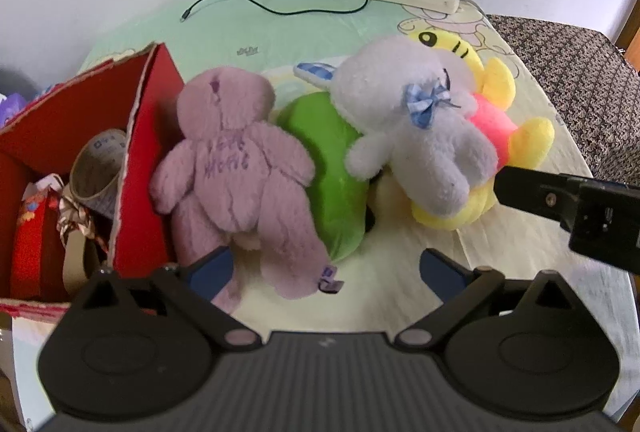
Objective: Organize objects
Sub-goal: 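Move the right tool toward the white plush bear with blue bow, then grasp the white bear's head with the right tool and lift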
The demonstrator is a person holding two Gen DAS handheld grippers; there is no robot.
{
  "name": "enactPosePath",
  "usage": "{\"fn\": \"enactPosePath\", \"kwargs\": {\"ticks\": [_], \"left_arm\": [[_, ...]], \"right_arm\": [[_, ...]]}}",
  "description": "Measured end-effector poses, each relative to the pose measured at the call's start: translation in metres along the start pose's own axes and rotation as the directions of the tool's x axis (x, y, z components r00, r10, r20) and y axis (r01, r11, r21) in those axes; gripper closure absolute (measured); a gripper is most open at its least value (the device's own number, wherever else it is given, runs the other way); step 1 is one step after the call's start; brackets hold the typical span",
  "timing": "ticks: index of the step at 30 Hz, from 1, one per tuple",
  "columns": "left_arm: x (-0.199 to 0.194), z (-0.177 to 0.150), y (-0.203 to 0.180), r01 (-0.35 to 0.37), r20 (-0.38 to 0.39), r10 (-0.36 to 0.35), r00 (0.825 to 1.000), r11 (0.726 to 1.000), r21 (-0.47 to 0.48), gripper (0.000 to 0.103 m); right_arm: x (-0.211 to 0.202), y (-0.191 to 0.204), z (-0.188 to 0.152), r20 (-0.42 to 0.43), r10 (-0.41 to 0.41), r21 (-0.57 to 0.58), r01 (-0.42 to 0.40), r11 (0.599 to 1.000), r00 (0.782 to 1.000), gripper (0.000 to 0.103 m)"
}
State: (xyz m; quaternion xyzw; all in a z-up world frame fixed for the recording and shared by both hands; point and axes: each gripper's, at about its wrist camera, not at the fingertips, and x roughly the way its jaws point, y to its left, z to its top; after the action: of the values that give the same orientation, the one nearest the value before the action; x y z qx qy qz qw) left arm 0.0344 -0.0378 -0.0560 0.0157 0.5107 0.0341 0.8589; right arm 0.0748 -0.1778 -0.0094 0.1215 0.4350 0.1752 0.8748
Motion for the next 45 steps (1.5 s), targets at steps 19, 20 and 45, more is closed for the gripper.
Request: {"fn": "enactPosePath", "kwargs": {"ticks": [19, 20, 45], "left_arm": [[0.0, 0.021, -0.013, 0.098, 0.023, -0.099, 0.995, 0.994, 0.045, 0.013], [0.001, 0.021, -0.014, 0.097, 0.028, -0.098, 0.995, 0.994, 0.05, 0.013], [0.034, 0.04, -0.006, 0.287, 0.002, -0.287, 0.958, 0.957, 0.034, 0.032]], "right_arm": [[0.001, -0.017, 0.026, 0.071, 0.15, 0.015, -0.151, 0.988, 0.986, 0.067], [0.003, -0.018, 0.028, 0.068, 0.153, 0.026, -0.155, 0.988, 0.986, 0.067], [0.065, -0.022, 0.041, -0.06, 0.326, 0.106, -0.319, 0.942, 0.943, 0.063]]}}
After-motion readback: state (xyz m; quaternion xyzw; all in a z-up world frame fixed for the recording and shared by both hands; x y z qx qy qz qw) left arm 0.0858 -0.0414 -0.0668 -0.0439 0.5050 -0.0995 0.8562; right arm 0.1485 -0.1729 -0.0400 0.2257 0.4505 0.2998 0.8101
